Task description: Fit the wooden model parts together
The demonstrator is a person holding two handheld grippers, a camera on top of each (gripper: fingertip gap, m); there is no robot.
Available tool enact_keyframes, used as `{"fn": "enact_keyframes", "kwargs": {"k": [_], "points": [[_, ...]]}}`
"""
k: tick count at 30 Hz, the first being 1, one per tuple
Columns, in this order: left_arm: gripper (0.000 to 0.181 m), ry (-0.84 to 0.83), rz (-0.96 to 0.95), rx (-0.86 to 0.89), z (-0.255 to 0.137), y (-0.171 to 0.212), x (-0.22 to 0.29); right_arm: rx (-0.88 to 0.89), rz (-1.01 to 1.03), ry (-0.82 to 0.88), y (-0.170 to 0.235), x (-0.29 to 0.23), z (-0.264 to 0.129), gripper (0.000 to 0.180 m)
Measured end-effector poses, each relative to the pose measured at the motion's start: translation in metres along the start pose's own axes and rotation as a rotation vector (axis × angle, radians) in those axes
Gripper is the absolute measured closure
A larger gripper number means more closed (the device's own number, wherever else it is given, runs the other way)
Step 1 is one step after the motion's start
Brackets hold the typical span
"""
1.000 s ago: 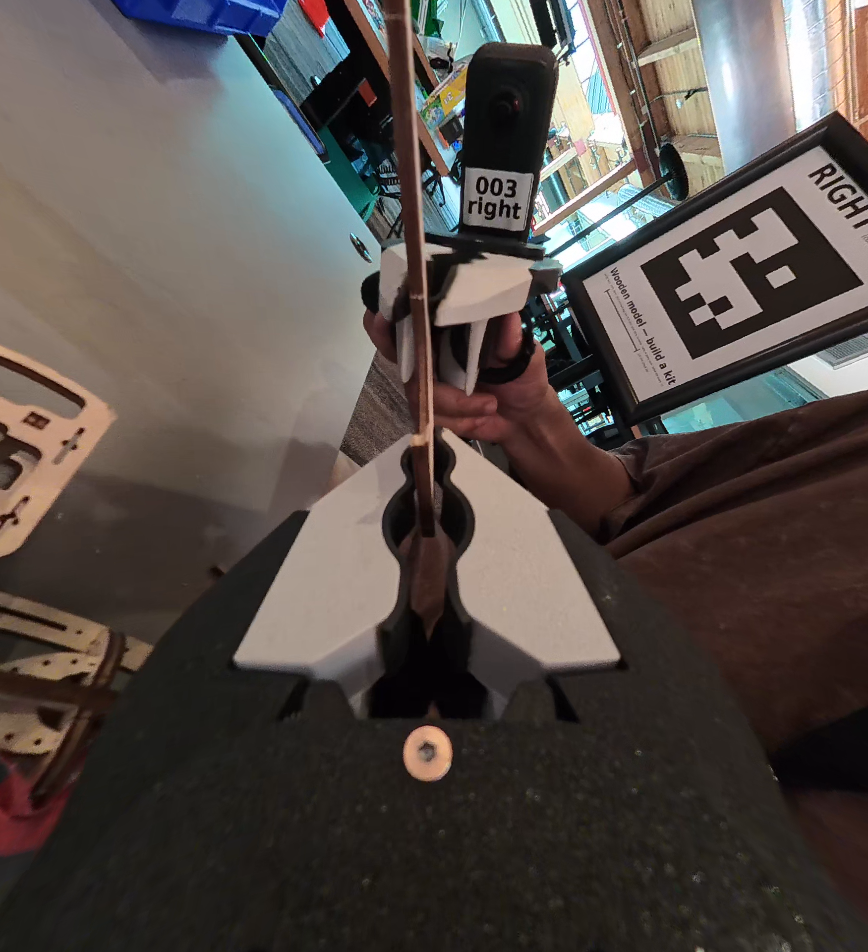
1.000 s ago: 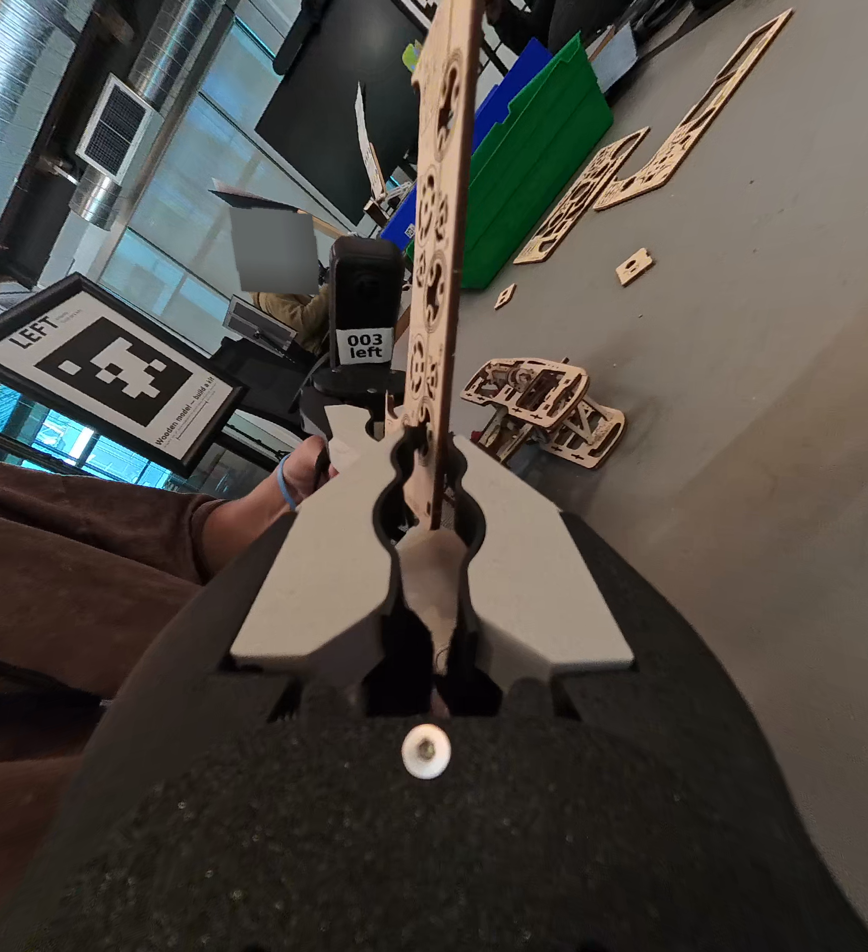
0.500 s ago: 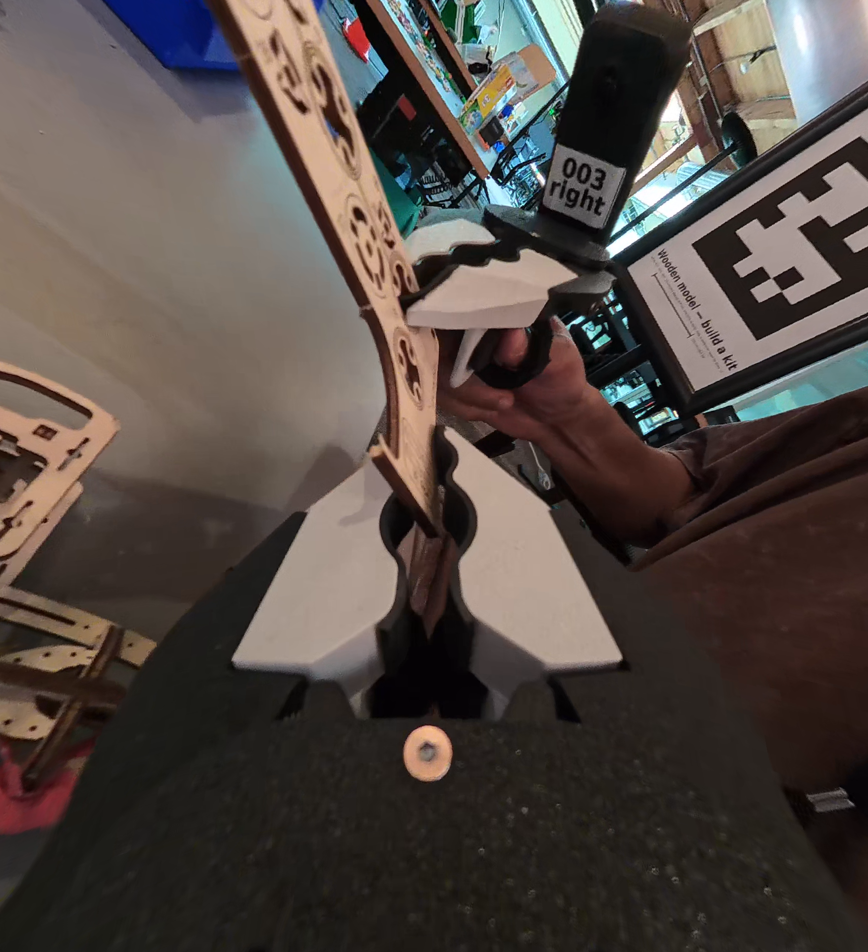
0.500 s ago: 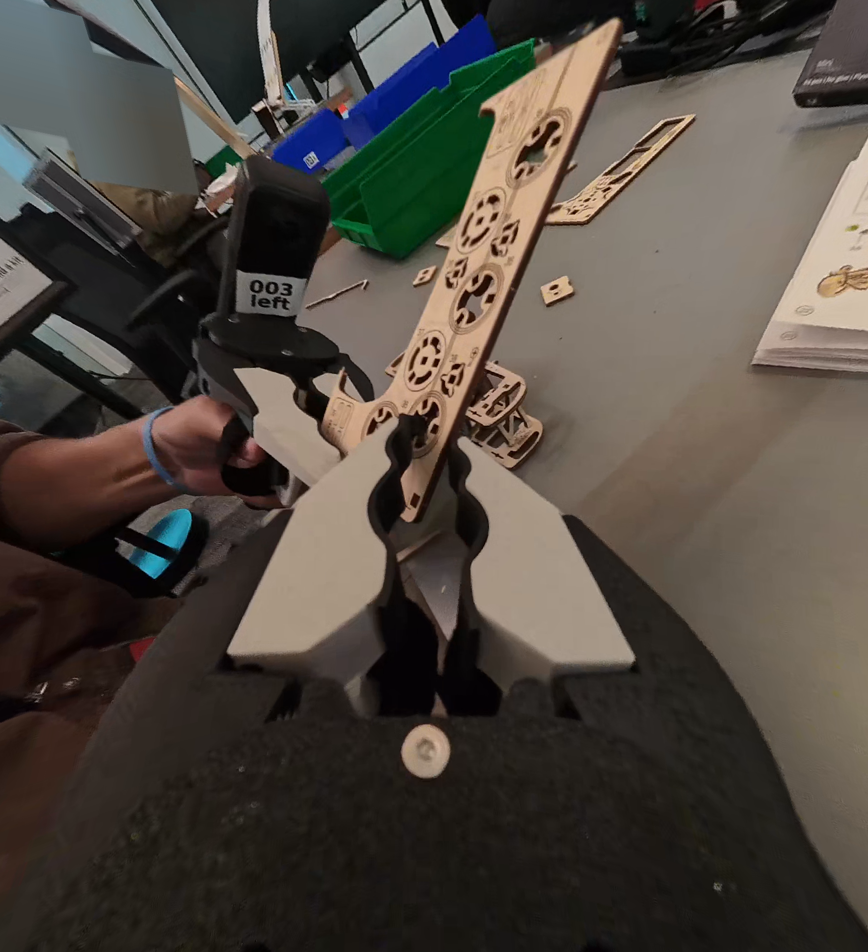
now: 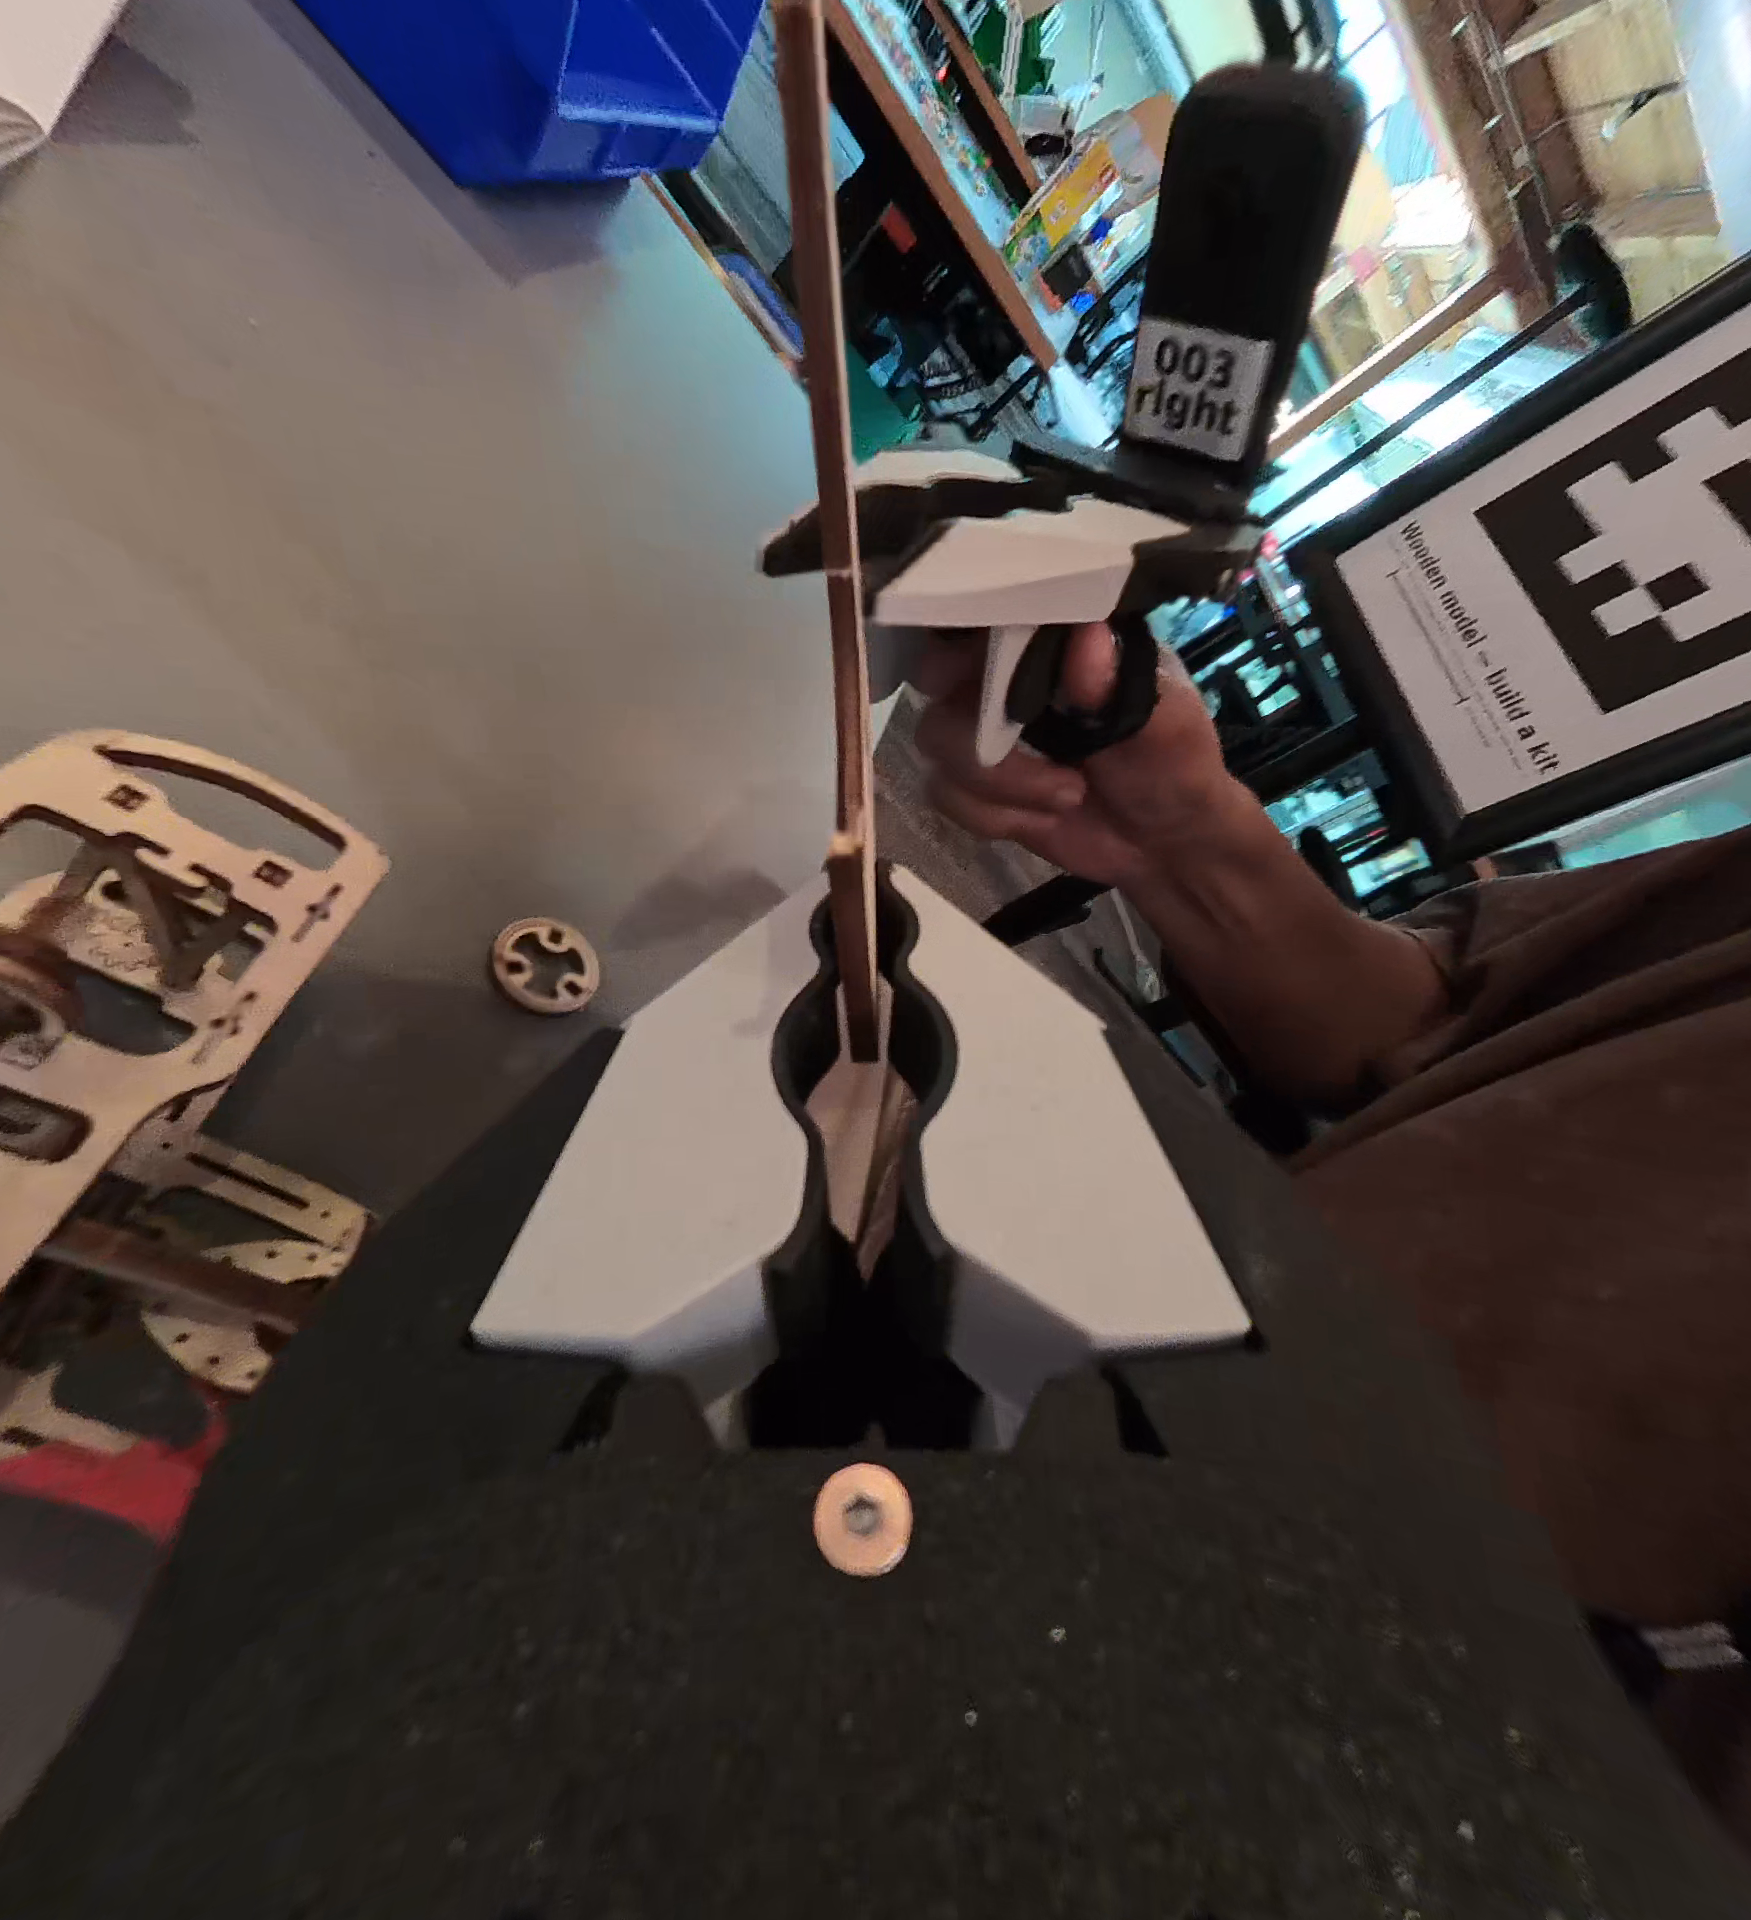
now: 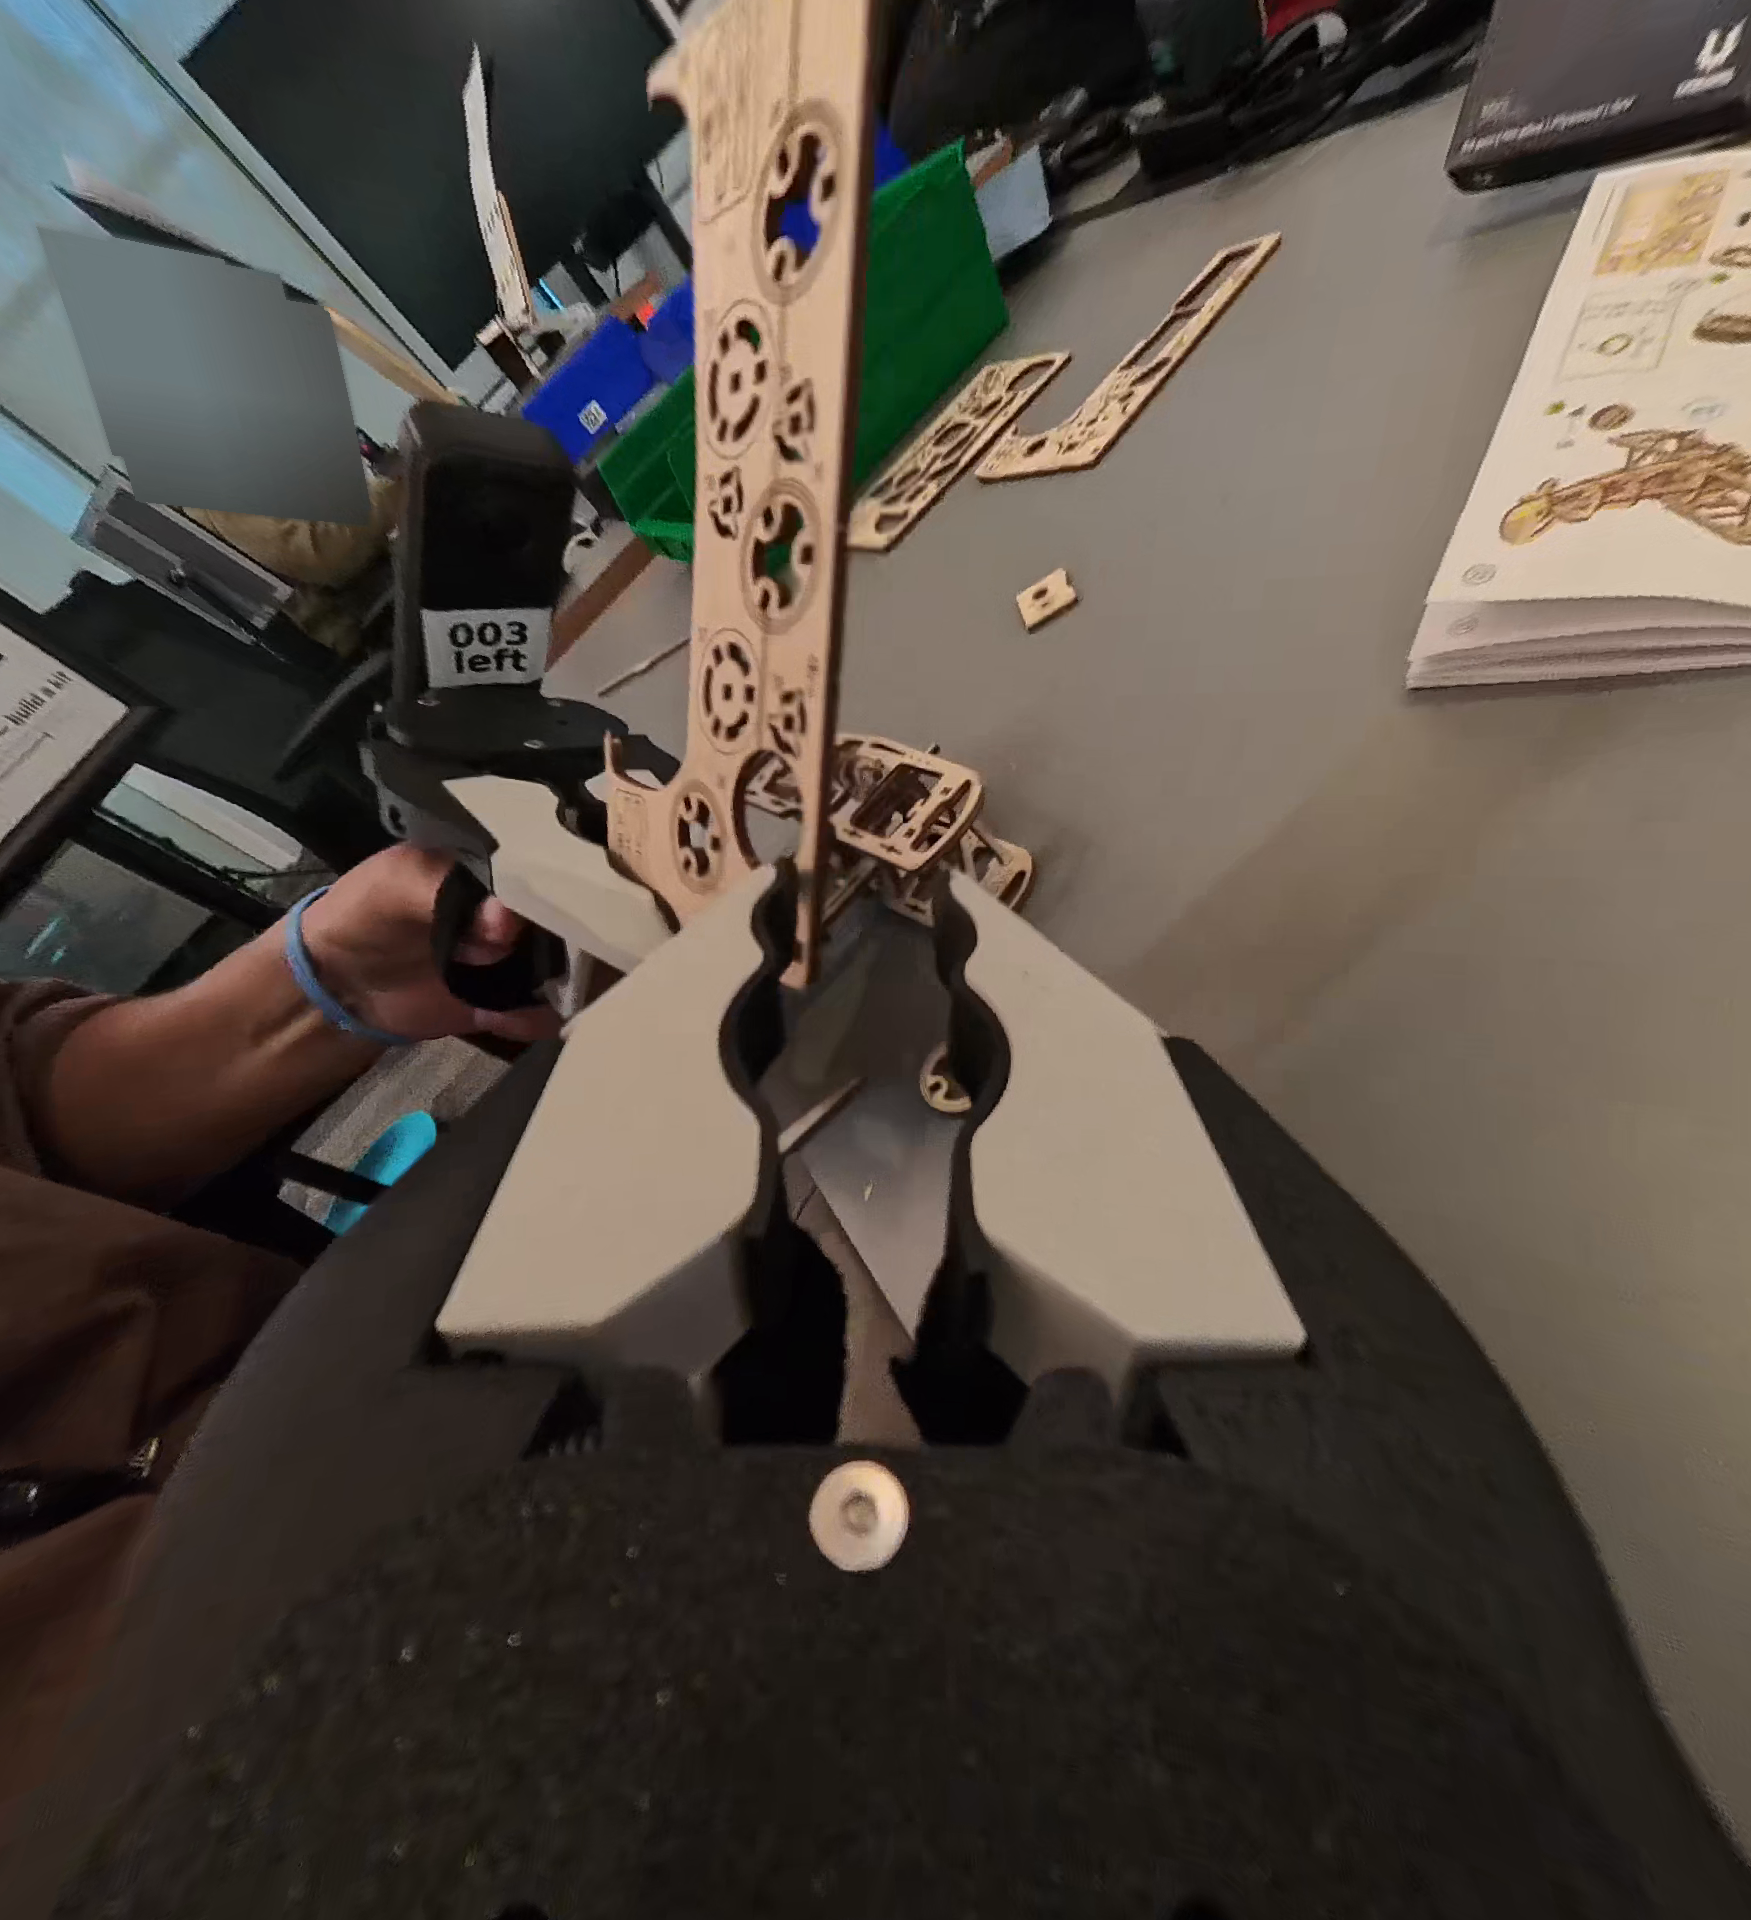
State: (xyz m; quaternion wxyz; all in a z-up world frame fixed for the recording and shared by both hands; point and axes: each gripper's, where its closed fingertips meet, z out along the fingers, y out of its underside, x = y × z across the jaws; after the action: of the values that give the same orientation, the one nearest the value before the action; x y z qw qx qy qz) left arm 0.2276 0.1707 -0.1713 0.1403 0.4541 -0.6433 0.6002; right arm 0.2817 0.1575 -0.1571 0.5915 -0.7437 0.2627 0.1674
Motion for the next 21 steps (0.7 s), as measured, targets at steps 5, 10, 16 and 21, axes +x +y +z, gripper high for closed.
{"fn": "enact_keyframes", "kwargs": {"k": [5,10,16,21], "points": [[0.181,0.03,-0.047,0.082,-0.044,-0.022,-0.002,0.012,-0.037,0.071,-0.001,0.014,-0.009,0.155],[0.181,-0.123,-0.147,0.071,-0.15,-0.03,-0.034,-0.002,-0.019,0.088,0.006,0.019,-0.003,0.158],[0.18,-0.198,-0.446,-0.075,-0.231,0.005,-0.09,-0.061,0.045,0.073,0.022,0.021,0.01,0.161],[0.179,-0.075,-0.605,-0.108,-0.237,0.022,-0.094,-0.081,-0.014,0.121,0.022,0.023,0.006,0.162]]}}
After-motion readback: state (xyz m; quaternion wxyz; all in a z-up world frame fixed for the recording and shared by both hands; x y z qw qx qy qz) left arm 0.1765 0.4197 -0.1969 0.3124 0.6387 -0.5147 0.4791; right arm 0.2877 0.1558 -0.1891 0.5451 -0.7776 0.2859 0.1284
